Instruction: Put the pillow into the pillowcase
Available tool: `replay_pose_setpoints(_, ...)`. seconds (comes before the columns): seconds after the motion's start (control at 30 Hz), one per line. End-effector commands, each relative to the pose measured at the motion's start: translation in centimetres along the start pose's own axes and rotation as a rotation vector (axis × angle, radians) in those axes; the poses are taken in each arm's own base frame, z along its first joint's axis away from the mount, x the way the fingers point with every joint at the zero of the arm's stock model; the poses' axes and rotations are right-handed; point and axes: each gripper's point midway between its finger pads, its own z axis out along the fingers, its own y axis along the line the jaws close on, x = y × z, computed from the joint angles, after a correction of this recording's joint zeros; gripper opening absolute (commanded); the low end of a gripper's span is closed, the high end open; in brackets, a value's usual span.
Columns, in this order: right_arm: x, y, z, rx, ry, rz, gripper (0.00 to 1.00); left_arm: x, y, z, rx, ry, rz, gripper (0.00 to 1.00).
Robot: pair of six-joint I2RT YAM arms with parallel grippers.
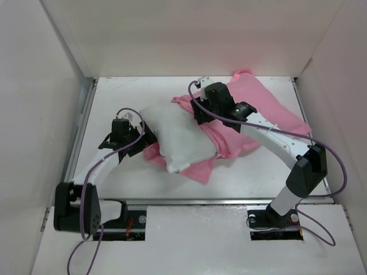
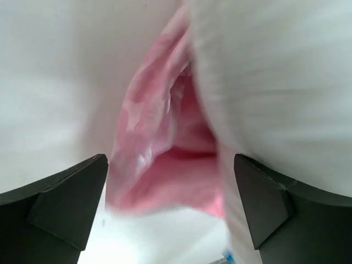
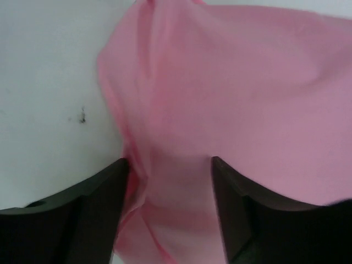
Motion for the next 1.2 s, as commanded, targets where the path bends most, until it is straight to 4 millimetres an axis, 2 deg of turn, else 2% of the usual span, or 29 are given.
replay_pose_setpoints(0.0,-2.0,-0.3,-4.3,0.001,-0.093,0.139,0.67,-3.7,-3.0,-5.8,0.043,-0.235,0.028,1.00)
replay_pose_setpoints(0.03,-1.8,-0.6,-5.3,0.011,-0.101,0.169,0.82,-3.8,-2.8,-8.1,0.012,-0.280,0.016,1.00)
replay_pose_setpoints(0.07,-1.4,-1.1,-5.6,0.020,-0.100,0.188,0.82,-5.0,-1.8,-9.5,-0.058,-0.362,-0.004,1.00)
replay_pose_setpoints(0.1,0.2,-1.8,-5.7,0.063,-0.072,0.203,0.84,-5.6,-1.7,-10.8,-0.079,-0.405,-0.019,1.00)
replay_pose_setpoints(0.13,-0.1,-2.2,-7.2,0.077,-0.099,0.231,0.86,-6.4,-2.4,-12.4,-0.079,-0.449,-0.015,1.00)
replay_pose_setpoints(0.17,0.0,-3.1,-7.9,0.100,-0.114,0.272,0.87,-6.7,-1.8,-13.9,-0.119,-0.493,-0.023,1.00)
replay_pose_setpoints(0.2,0.2,-3.8,-8.5,0.112,-0.123,0.296,0.91,-7.0,-2.1,-14.6,-0.114,-0.504,-0.007,1.00)
replay_pose_setpoints(0.23,1.6,-4.5,-8.7,0.139,-0.108,0.312,0.94,-7.6,-2.7,-15.3,-0.107,-0.523,0.030,1.00)
replay_pose_setpoints(0.27,1.6,-5.1,-9.9,0.147,-0.136,0.348,0.94,-7.6,-3.3,-15.5,-0.084,-0.512,0.056,1.00)
replay_pose_setpoints(0.3,2.3,-5.8,-10.0,0.172,-0.133,0.376,0.96,-7.1,-4.9,-14.8,-0.011,-0.472,0.102,1.00)
replay_pose_setpoints(0.37,5.0,-8.3,-9.7,0.243,-0.088,0.459,0.96,-6.3,-6.7,-13.7,0.075,-0.417,0.186,1.00)
replay_pose_setpoints(0.4,6.2,-8.9,-9.4,0.264,-0.065,0.530,0.96,-5.7,-8.8,-12.8,0.146,-0.389,0.239,1.00)
replay_pose_setpoints(0.47,9.3,-11.4,-8.5,0.316,-0.003,0.634,0.96,-3.9,-10.7,-11.4,0.218,-0.314,0.314,1.00)
replay_pose_setpoints(0.5,10.2,-12.1,-7.9,0.327,0.011,0.670,0.96,-1.9,-11.9,-10.0,0.239,-0.240,0.389,1.00)
replay_pose_setpoints(0.6,11.1,-14.3,-6.0,0.311,0.011,0.738,0.96,0.2,-15.3,-9.3,0.308,-0.178,0.518,1.00)
replay_pose_setpoints(0.63,10.2,-14.6,-5.2,0.289,-0.021,0.715,0.96,2.2,-16.4,-8.2,0.334,-0.123,0.595,1.00)
replay_pose_setpoints(0.67,9.9,-14.7,-4.5,0.277,-0.026,0.697,0.96,3.0,-17.1,-7.9,0.347,-0.101,0.631,1.00)
replay_pose_setpoints(0.7,8.4,-14.9,-4.0,0.256,-0.054,0.669,0.96,3.2,-18.3,-7.9,0.368,-0.096,0.665,1.00)
replay_pose_setpoints(0.73,8.6,-15.2,-2.3,0.243,-0.027,0.622,0.96,5.2,-18.4,-6.6,0.354,-0.029,0.706,1.00)
replay_pose_setpoints(0.77,6.1,-15.5,-1.8,0.223,-0.078,0.608,0.96,5.2,-19.2,-6.5,0.344,-0.033,0.752,1.00)
replay_pose_setpoints(0.87,4.2,-16.1,1.5,0.182,-0.088,0.553,0.95,7.4,-19.3,-4.7,0.294,0.023,0.856,1.00)
replay_pose_setpoints(0.9,3.2,-16.1,2.1,0.157,-0.106,0.535,0.95,7.6,-19.6,-4.4,0.290,0.022,0.884,1.00)
replay_pose_setpoints(0.93,0.9,-16.8,2.1,0.152,-0.149,0.520,0.95,7.4,-20.3,-4.5,0.291,0.018,0.889,1.00)
replay_pose_setpoints(0.97,0.6,-17.0,3.1,0.144,-0.141,0.493,0.95,8.0,-20.4,-3.8,0.285,0.041,0.915,1.00)
replay_pose_setpoints(1.03,-2.2,-17.1,3.2,0.110,-0.195,0.454,0.95,7.9,-20.5,-3.4,0.246,0.046,0.926,1.00)
replay_pose_setpoints(1.07,-3.0,-17.3,3.1,0.109,-0.209,0.451,0.95,6.9,-21.4,-3.7,0.238,0.021,0.934,1.00)
replay_pose_setpoints(1.1,-2.4,-17.2,2.9,0.113,-0.171,0.441,0.95,7.2,-20.7,-3.4,0.169,0.030,0.958,1.00)
replay_pose_setpoints(1.13,-2.4,-17.1,2.4,0.113,-0.166,0.442,0.95,6.8,-21.1,-3.8,0.152,0.010,0.963,1.00)
replay_pose_setpoints(1.17,-1.3,-17.0,2.0,0.127,-0.148,0.446,0.95,6.2,-21.9,-4.1,0.147,-0.012,0.977,1.00)
